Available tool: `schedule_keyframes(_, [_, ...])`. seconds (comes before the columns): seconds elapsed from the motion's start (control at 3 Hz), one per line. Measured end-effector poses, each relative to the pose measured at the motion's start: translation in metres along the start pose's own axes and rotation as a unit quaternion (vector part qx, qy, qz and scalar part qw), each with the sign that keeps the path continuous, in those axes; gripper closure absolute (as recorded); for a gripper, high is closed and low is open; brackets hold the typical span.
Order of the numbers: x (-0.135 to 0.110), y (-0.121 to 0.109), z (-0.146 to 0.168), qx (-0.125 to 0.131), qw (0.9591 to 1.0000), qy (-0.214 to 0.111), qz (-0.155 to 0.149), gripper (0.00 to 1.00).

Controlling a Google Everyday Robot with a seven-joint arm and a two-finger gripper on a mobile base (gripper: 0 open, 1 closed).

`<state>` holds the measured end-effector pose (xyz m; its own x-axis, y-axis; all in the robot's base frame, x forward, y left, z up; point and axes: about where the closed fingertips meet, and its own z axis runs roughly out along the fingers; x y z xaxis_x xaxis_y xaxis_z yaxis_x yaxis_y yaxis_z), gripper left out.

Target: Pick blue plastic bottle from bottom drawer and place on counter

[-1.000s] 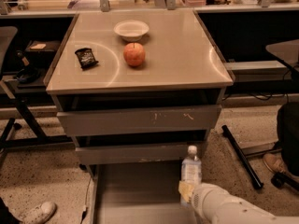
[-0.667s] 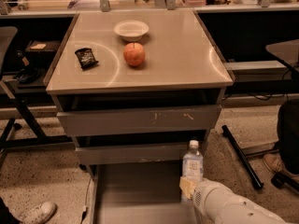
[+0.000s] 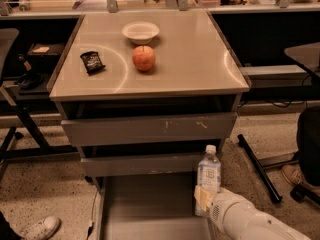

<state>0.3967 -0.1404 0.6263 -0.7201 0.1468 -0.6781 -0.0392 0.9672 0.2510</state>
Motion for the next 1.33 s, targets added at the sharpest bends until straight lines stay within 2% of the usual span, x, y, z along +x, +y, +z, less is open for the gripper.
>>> schedule_keyframes(0.67, [-0.061, 0.006, -0.046, 0.003, 0.9972, -0.072, 0.016, 1.0])
schedule_keyframes(1.0, [-0.103, 0.012, -0.071, 0.012, 0.9936, -0.112, 0.007, 1.0])
schedule_keyframes(1.33, [-0.111, 0.007, -0.077, 0.022, 0.9924, -0.12, -0.009, 1.0])
